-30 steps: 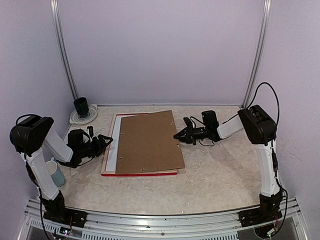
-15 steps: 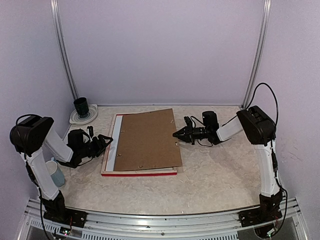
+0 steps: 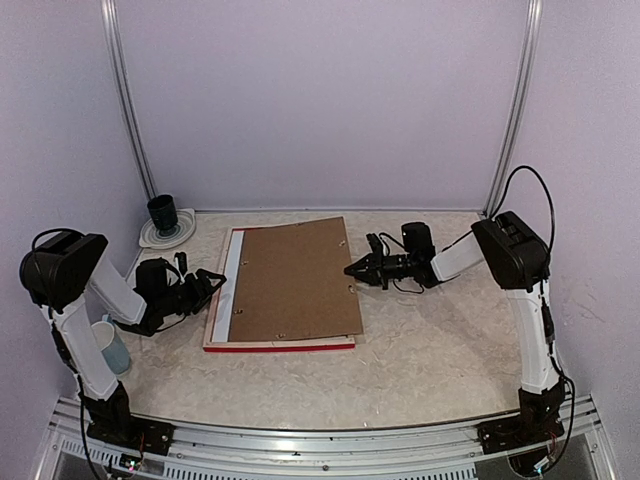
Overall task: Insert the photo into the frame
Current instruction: Place the backboard next to the photo.
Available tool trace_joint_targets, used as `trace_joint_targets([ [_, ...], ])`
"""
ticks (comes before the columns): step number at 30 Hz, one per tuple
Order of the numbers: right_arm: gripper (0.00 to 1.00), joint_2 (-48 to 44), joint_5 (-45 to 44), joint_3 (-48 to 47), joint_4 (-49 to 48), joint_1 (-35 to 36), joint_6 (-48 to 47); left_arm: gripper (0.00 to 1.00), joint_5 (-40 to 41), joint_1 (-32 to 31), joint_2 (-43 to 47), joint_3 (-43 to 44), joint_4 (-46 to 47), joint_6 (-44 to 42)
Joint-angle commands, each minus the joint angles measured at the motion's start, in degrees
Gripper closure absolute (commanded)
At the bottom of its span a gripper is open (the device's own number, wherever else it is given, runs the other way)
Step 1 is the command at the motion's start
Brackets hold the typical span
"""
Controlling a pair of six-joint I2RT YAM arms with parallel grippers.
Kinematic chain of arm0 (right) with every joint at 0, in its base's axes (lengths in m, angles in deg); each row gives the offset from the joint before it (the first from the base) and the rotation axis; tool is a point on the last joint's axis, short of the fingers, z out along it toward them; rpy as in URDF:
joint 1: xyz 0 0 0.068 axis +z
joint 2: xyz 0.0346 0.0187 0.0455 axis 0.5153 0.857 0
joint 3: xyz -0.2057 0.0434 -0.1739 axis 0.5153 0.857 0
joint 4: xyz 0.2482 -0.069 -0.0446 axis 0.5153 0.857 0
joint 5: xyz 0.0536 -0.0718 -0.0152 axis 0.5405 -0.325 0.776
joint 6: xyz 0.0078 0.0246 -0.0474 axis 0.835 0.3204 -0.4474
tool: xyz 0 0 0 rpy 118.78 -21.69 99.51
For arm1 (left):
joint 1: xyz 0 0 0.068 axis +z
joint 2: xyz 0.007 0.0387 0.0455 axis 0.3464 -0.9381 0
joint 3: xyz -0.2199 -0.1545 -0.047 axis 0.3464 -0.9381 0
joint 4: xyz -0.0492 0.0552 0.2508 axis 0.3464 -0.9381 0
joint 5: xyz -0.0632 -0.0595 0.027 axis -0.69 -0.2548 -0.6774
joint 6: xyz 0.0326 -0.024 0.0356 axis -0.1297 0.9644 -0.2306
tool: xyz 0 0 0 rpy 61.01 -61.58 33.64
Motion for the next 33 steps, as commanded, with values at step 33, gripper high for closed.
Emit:
trace_joint_targets([
  [33,1.0,4.07,-6.8,-13.18,20.23,4.13,-5.9,0.26,-2.05,-0.71,0.17,-0.17,0.6,0.8],
])
